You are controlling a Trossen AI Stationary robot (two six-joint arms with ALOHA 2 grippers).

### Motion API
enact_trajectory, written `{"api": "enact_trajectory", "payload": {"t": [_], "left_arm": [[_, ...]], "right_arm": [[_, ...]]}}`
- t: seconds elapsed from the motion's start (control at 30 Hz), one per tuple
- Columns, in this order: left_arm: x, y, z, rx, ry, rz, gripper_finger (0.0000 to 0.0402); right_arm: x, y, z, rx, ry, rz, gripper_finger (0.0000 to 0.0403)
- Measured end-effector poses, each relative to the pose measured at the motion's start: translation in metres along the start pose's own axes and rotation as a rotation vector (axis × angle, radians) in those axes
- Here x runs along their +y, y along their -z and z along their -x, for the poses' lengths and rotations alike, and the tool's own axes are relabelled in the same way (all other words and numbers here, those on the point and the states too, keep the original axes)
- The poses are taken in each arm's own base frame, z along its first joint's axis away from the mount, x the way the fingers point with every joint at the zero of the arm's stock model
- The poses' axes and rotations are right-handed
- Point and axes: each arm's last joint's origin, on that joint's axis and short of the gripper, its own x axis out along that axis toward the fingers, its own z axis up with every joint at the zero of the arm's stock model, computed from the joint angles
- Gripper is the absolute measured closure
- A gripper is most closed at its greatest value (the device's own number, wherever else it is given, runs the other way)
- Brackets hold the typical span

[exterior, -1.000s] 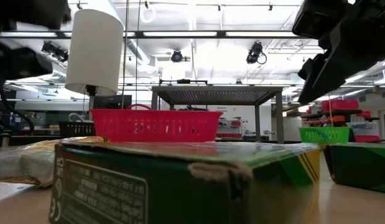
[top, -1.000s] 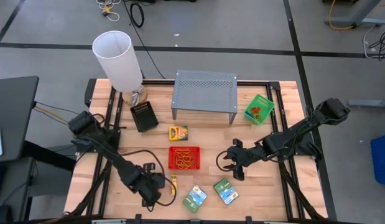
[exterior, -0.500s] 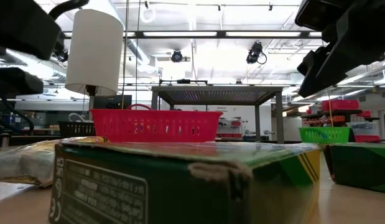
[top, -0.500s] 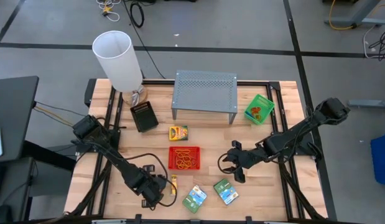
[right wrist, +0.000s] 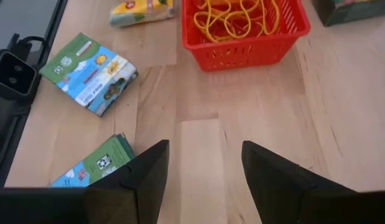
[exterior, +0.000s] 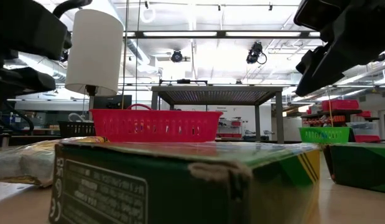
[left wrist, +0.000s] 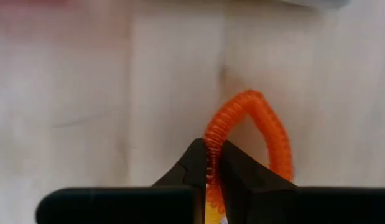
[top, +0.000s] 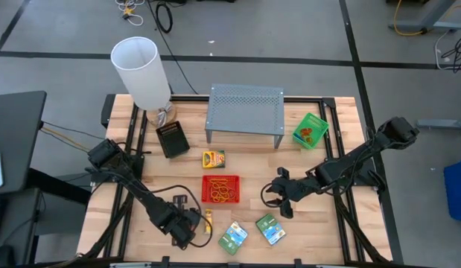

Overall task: Pick & Place Office Desk Supplies
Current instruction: Put the orange spring keychain into the green bin

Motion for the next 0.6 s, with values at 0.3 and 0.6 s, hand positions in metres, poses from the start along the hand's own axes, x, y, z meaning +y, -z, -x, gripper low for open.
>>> {"api": "enact_trajectory", "payload": {"t": [0.3,0.6], "left_arm": [[0.010,-0.003,0.033,-0.174,-0.083,0.025,0.0378],[0.025,-0.015,0.063,-0.451,-0.220,0.082,0.0380]], "right_arm": [[0.004,-0.009,0.000,-0.090,-0.041,0.036,0.0192],[0.014,-0.030,0.006,-0.323,-0.124,0.117,0.0192]]}}
